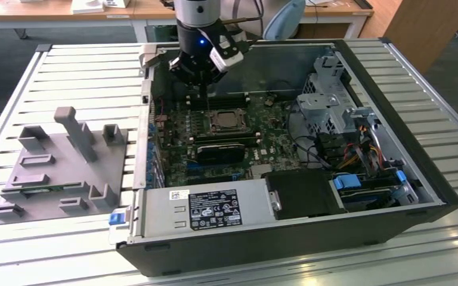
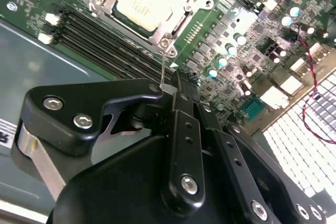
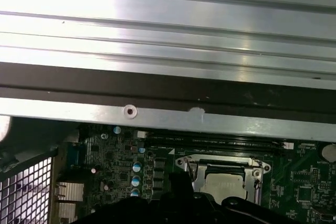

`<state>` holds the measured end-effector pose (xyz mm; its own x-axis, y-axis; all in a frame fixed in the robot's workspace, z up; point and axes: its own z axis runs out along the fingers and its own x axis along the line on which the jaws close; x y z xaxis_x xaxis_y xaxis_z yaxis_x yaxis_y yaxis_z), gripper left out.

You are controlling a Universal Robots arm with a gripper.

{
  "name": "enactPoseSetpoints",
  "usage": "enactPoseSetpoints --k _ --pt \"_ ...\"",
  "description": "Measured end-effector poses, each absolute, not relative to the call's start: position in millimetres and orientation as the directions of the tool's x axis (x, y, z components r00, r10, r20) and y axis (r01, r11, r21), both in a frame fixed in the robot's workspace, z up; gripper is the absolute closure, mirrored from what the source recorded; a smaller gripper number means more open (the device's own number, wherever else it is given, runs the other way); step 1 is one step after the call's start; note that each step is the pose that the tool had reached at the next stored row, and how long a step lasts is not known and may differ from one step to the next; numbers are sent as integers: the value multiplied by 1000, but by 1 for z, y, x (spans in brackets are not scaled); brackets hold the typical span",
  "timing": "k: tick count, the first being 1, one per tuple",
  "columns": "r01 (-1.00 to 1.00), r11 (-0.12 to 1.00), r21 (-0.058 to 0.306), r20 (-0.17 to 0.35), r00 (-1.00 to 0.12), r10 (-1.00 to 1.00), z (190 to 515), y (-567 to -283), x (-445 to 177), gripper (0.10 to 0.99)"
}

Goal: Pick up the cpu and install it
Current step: 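Install the first cpu locking lever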

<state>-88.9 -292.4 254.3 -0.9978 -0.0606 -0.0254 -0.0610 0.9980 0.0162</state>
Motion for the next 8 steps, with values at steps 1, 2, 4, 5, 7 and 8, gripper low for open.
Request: enactPoseSetpoints --k 1,2,4,5,7,8 --pt "-61 998 16 -25 -998 -61 254 -292 -87 980" --pt "-61 998 16 -25 -998 -61 254 -292 -85 980" --pt "-61 998 16 -25 -998 -61 254 -292 -82 980" --pt "-61 998 16 -25 -998 -61 254 -292 -81 980" --pt "-61 998 16 -25 -998 -61 254 -292 -79 980" --pt "-61 998 16 -25 -998 -61 254 -292 -79 980"
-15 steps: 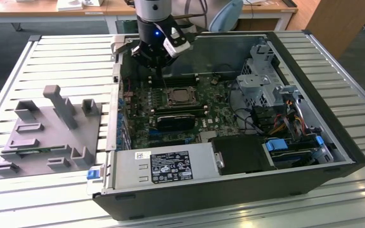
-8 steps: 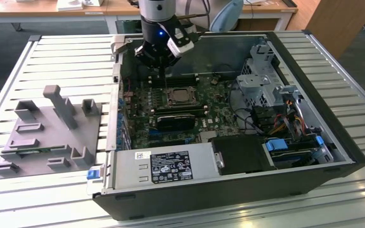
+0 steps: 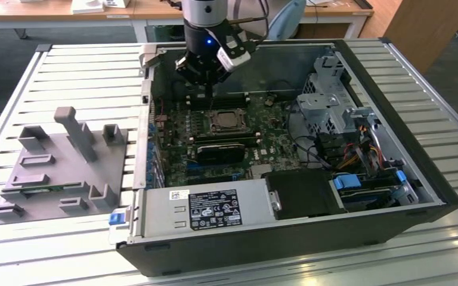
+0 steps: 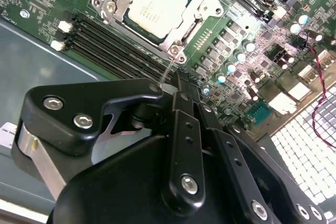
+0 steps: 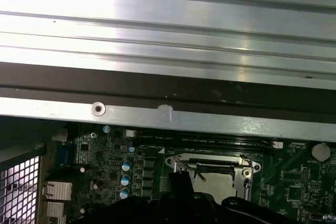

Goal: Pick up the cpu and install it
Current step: 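Install the first cpu locking lever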

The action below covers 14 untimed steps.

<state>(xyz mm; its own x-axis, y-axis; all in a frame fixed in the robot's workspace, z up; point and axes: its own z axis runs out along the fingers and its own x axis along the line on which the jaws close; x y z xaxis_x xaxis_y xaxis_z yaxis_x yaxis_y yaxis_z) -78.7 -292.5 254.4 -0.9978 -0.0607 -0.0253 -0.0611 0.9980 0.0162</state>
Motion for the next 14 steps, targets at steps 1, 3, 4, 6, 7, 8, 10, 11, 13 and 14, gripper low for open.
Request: enactPoseSetpoints --k 1,3,4,6,7,8,10,11,13,14 --pt "-61 998 16 -25 -998 -61 254 -292 -78 980" --pt "-61 998 16 -25 -998 -61 254 -292 -78 980" --pt "-61 998 16 -25 -998 -61 254 -292 -78 980" --pt "-61 998 16 -25 -998 -61 254 -292 -78 980" --pt "-61 998 16 -25 -998 -61 254 -292 -77 980" --pt "-61 998 16 -25 -998 -61 254 -292 -77 980" --pt "-61 998 24 -26 -998 -61 254 -292 -77 980" --pt "-61 998 34 -26 -998 -60 254 -292 -77 980" --pt "-61 997 54 -28 -998 -60 254 -292 -77 980" --pt "-61 997 56 -28 -998 -60 254 -292 -77 980"
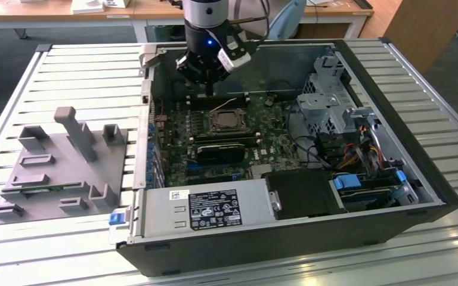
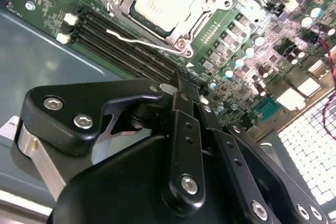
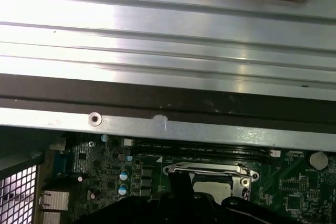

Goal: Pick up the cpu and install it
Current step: 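Install the first cpu locking lever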

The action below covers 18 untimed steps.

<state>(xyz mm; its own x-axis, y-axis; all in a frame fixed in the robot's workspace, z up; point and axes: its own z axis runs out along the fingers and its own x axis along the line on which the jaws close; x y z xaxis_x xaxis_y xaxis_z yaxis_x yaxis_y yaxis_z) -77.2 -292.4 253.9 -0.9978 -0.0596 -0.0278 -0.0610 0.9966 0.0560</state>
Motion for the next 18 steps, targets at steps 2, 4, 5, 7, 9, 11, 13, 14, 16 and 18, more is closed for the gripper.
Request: enactPoseSetpoints --k 2,4,5,7,9,11,13,14,16,18 --pt "-60 997 56 -28 -998 -59 254 -292 -76 980" --pt "-60 997 58 -28 -998 -58 254 -292 -74 980" --pt "-60 996 68 -28 -998 -58 253 -293 -73 980" --pt "-60 993 101 -30 -998 -57 253 -293 -72 980" --pt "-58 991 117 -31 -998 -55 252 -293 -71 980" --pt "-49 992 117 -31 -998 -46 251 -293 -71 980" --pt "-36 992 117 -31 -999 -33 250 -293 -71 980" --pt "-29 993 117 -31 -999 -26 250 -293 -70 980" --pt "-20 993 117 -31 -999 -17 248 -293 -70 980" --pt "-19 993 117 -31 -999 -16 246 -293 -70 980"
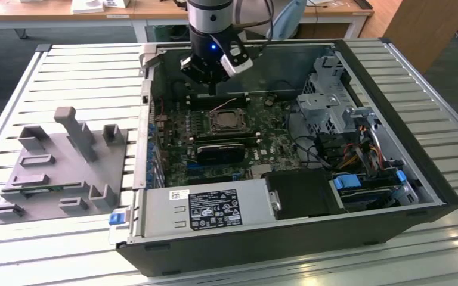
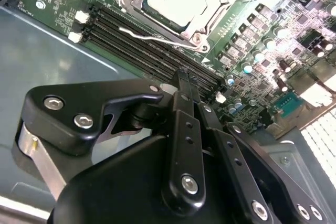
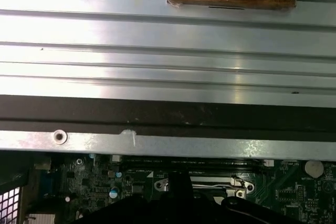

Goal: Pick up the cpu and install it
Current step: 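Install the first cpu locking lever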

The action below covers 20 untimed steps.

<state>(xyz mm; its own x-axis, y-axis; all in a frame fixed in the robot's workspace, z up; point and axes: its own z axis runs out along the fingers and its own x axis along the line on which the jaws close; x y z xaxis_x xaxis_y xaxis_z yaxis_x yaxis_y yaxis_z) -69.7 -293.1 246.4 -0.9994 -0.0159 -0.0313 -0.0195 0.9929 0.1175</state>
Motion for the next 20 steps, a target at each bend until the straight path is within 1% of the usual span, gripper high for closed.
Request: enactPoseSetpoints --k 20 --pt "-20 993 120 -31 -999 -16 238 -294 -68 980"
